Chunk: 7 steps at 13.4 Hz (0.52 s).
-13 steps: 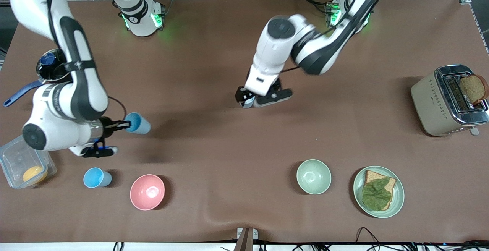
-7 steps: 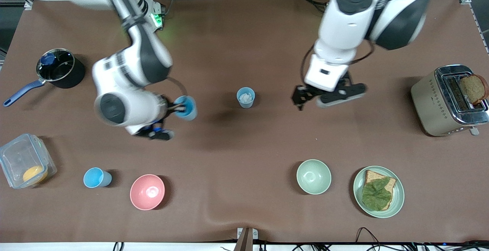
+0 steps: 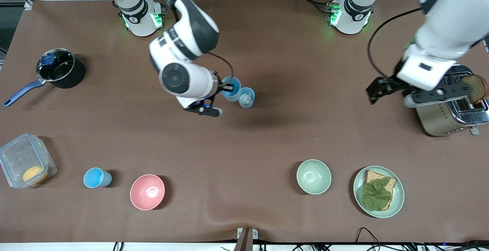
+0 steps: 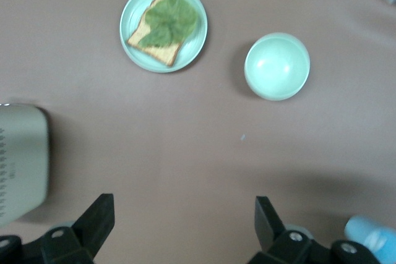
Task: Stack blue cups with both arms
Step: 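Lower the held cup into the center cup with the right gripper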
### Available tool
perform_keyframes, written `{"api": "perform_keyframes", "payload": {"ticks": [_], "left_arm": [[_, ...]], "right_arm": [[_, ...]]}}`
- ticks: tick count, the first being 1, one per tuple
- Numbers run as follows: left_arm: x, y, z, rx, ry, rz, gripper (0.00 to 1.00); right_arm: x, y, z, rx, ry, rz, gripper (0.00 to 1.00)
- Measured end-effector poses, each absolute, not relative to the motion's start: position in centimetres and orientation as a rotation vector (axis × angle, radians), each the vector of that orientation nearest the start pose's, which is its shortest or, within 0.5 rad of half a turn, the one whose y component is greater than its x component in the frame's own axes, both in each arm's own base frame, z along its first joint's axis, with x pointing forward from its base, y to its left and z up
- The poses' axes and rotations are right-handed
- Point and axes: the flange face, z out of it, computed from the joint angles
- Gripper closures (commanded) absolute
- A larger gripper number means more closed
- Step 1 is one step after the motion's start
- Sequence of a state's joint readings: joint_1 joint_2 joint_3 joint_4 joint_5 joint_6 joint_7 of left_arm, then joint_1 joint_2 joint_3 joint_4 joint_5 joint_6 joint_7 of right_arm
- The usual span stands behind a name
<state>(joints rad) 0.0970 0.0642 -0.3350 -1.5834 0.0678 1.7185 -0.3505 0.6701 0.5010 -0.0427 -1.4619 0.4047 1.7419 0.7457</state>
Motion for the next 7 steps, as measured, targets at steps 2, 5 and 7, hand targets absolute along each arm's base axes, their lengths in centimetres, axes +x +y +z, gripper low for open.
{"api": "perform_keyframes", "payload": {"ticks": [2, 5, 7], "left_arm": [[56.2, -8.5, 61.2, -3.12, -0.089, -0.049, 0.0], [53.6, -5.3, 63.2, -3.108, -0.048, 0.056, 0.0], [52.7, -5.0, 63.8, -3.104, -0.051, 0.073, 0.0]], "right_arm": [[51.1, 44.7, 37.0, -2.926, 0.346, 0.596, 1.0], [48.8, 47.5, 33.9, -2.951, 0.381, 0.595, 1.0], [47.8, 48.4, 32.1, -2.973, 0.39, 0.608, 1.0]]}}
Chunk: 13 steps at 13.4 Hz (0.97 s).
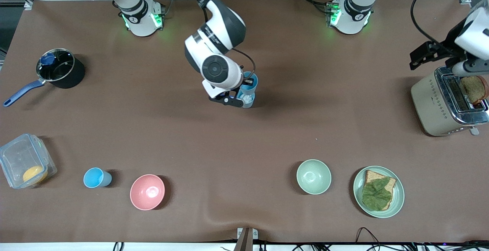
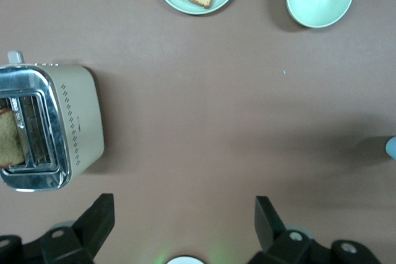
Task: Stack blue cups with both arms
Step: 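Lower the held cup into the center cup with the right gripper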
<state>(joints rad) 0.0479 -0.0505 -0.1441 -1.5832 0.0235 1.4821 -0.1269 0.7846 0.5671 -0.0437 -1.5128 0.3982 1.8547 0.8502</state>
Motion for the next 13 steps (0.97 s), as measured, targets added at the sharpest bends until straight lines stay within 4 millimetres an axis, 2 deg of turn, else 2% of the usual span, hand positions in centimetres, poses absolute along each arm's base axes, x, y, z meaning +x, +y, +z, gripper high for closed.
{"api": "perform_keyframes", "payload": {"ticks": [4, 10, 13], "left_arm": [[52.6, -4.9, 63.0, -3.101, -0.052, 0.106, 0.0], [52.7, -4.9, 63.1, -3.102, -0.051, 0.094, 0.0], [53.0, -4.9, 63.4, -3.106, -0.052, 0.056, 0.0]], "right_arm": [[48.1, 48.1, 31.1, -2.982, 0.408, 0.607, 1.0], [47.8, 48.8, 29.8, -2.989, 0.426, 0.588, 1.0], [48.3, 48.4, 29.9, -2.989, 0.443, 0.572, 0.96]]}}
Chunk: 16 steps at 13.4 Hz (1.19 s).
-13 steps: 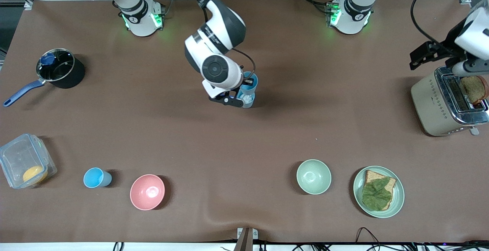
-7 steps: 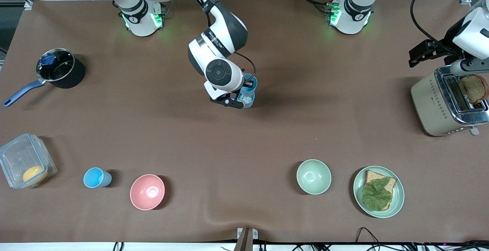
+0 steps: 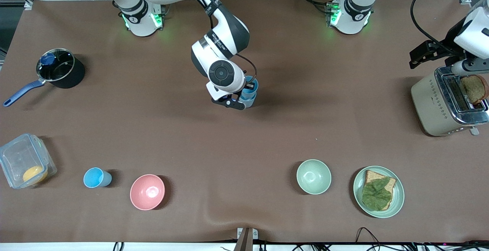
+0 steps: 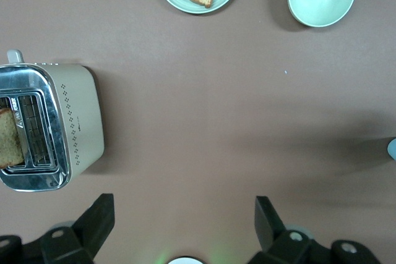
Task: Stack blue cups with both arms
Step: 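Lower the held cup into the center cup with the right gripper, then open the right gripper and draw it back from the stacked cups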
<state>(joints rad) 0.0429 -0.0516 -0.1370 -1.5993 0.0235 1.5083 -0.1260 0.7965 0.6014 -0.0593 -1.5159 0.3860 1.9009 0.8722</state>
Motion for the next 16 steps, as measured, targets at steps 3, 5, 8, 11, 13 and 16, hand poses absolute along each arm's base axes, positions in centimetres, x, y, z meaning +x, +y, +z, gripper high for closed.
{"api": "perform_keyframes", "payload": {"ticks": [3, 5, 8, 11, 13, 16], "left_arm": [[53.1, -4.9, 63.4, -3.107, -0.054, 0.044, 0.0], [53.1, -4.9, 63.4, -3.107, -0.054, 0.044, 0.0], [53.1, -4.9, 63.4, -3.107, -0.054, 0.044, 0.0], [53.1, -4.9, 63.4, -3.107, -0.054, 0.044, 0.0], [53.1, -4.8, 63.4, -3.107, -0.055, 0.044, 0.0], [53.1, -4.8, 63.4, -3.107, -0.058, 0.045, 0.0]], "right_arm": [[49.8, 47.3, 30.3, -2.976, 0.478, 0.551, 0.3], [50.6, 46.6, 30.6, -2.975, 0.492, 0.535, 0.0], [50.8, 46.6, 30.9, -2.98, 0.488, 0.52, 0.0], [52.7, 44.5, 32.4, -2.994, 0.423, 0.482, 0.0], [55.6, 39.7, 35.0, -2.996, 0.279, 0.464, 0.0], [60.7, 28.7, 40.4, -2.966, 0.109, 0.385, 0.0]]}}
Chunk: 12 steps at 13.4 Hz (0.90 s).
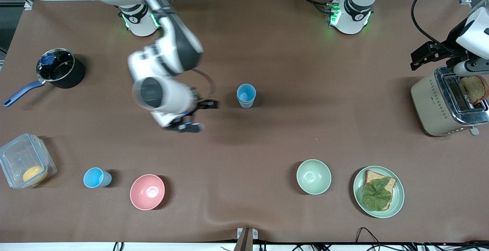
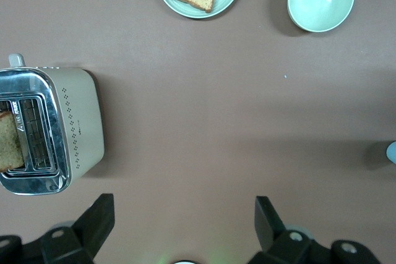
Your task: Stack blue cups with both arms
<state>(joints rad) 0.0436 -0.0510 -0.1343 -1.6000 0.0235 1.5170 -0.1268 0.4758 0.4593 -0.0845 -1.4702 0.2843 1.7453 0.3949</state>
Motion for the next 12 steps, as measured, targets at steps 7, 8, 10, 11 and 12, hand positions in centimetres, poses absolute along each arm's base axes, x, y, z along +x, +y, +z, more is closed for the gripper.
{"api": "perform_keyframes", "payload": {"ticks": [7, 8, 10, 11, 12], "left_arm": [[53.2, -4.5, 63.6, -3.108, -0.068, 0.034, 0.0], [53.2, -4.4, 63.8, -3.109, -0.069, 0.028, 0.0], [53.2, -4.4, 64.0, -3.109, -0.07, 0.019, 0.0], [53.2, -4.4, 64.1, -3.109, -0.07, 0.018, 0.0], [53.2, -4.4, 64.1, -3.109, -0.07, 0.018, 0.0]], "right_arm": [[62.9, 9.6, 49.7, -3.097, 0.144, 0.176, 0.0], [62.5, 7.6, 50.3, -3.086, 0.129, 0.171, 0.0], [61.1, 4.7, 52.3, -3.065, 0.04, 0.169, 0.0], [60.1, 3.7, 53.7, -3.061, 0.003, 0.172, 0.0], [59.2, 3.3, 55.0, -3.063, -0.025, 0.168, 0.0]]}}
